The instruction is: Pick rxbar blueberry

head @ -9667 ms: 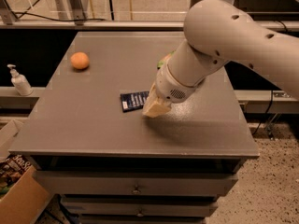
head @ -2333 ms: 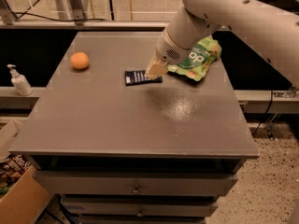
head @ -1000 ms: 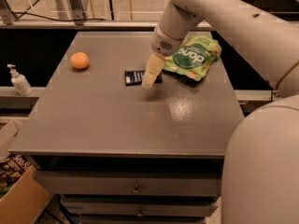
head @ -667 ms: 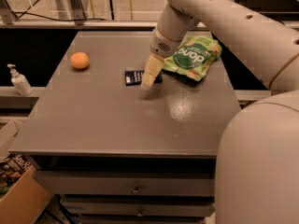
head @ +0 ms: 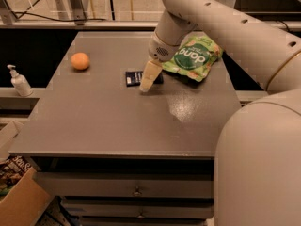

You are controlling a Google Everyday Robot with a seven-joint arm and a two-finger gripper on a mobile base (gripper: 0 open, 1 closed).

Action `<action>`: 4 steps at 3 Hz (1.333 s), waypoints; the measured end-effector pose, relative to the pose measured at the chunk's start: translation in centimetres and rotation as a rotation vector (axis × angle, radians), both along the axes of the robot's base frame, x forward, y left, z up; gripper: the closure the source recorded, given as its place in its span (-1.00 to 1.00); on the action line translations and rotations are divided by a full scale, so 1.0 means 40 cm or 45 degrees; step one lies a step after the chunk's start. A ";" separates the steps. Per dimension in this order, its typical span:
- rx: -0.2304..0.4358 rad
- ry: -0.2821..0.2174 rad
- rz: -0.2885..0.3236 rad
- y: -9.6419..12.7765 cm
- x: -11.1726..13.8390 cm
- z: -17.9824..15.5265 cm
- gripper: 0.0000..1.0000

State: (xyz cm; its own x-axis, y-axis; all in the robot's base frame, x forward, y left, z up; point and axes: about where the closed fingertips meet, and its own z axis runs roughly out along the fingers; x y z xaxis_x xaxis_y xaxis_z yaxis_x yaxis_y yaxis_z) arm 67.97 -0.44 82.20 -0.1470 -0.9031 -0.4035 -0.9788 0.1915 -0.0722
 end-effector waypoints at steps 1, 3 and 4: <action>0.003 0.005 0.002 0.000 -0.006 -0.012 -0.15; 0.001 0.008 -0.001 -0.004 -0.009 -0.002 0.78; -0.001 -0.002 -0.006 -0.021 -0.032 0.010 1.00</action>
Offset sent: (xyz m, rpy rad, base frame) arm -0.0096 -0.0110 -0.0065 -0.0012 0.0055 -0.0134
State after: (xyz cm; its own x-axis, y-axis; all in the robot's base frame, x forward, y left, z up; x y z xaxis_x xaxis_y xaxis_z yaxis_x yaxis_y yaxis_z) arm 66.70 -1.27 82.59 -0.1509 -0.9027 -0.4030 -0.9778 0.1964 -0.0736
